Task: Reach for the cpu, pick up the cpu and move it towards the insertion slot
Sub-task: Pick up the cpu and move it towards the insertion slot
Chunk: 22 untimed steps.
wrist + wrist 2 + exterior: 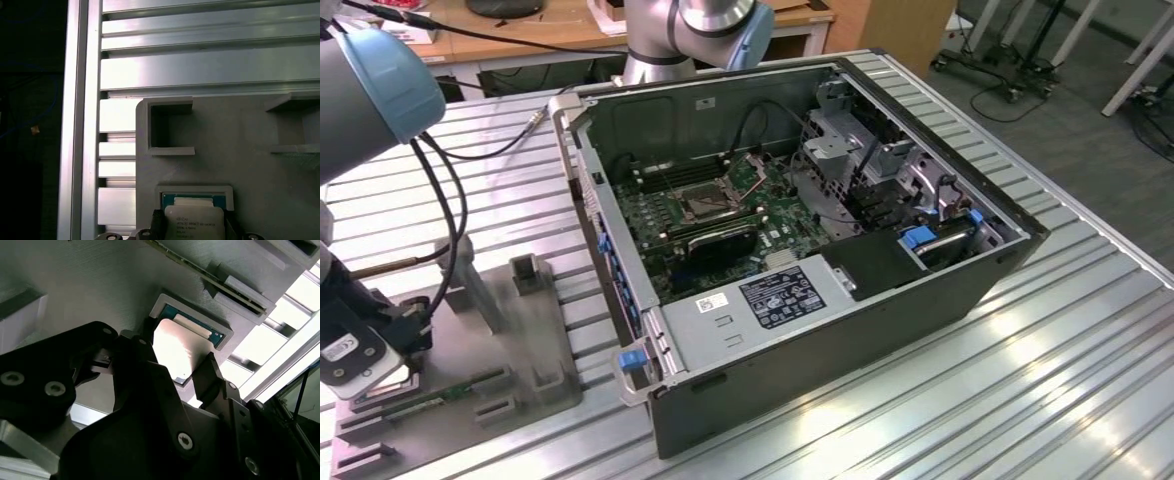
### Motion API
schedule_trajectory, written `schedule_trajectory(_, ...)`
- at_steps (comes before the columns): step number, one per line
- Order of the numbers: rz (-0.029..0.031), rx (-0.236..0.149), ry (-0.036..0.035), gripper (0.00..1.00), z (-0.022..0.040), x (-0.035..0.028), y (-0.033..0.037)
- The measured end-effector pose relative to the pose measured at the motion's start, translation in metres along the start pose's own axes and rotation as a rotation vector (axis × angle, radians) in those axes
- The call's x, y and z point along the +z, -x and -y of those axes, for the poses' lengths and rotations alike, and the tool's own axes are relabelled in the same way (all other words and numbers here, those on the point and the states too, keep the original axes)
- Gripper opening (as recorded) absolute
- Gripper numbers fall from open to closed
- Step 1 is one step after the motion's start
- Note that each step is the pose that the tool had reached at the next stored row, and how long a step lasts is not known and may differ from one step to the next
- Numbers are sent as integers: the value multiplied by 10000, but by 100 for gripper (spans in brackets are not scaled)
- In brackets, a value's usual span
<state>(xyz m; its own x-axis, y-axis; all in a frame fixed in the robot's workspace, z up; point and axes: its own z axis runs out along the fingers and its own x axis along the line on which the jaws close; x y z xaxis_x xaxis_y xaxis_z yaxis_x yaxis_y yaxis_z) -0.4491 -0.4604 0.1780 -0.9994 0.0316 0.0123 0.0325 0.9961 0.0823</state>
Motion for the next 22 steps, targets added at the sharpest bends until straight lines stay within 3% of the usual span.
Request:
schedule_trajectory(10,1,0,1,54,-1,-3,1)
schedule_trajectory(18,0,0,0,54,-9,-103,0)
schedule_trajectory(22,3,0,1,54,-9,-107,0)
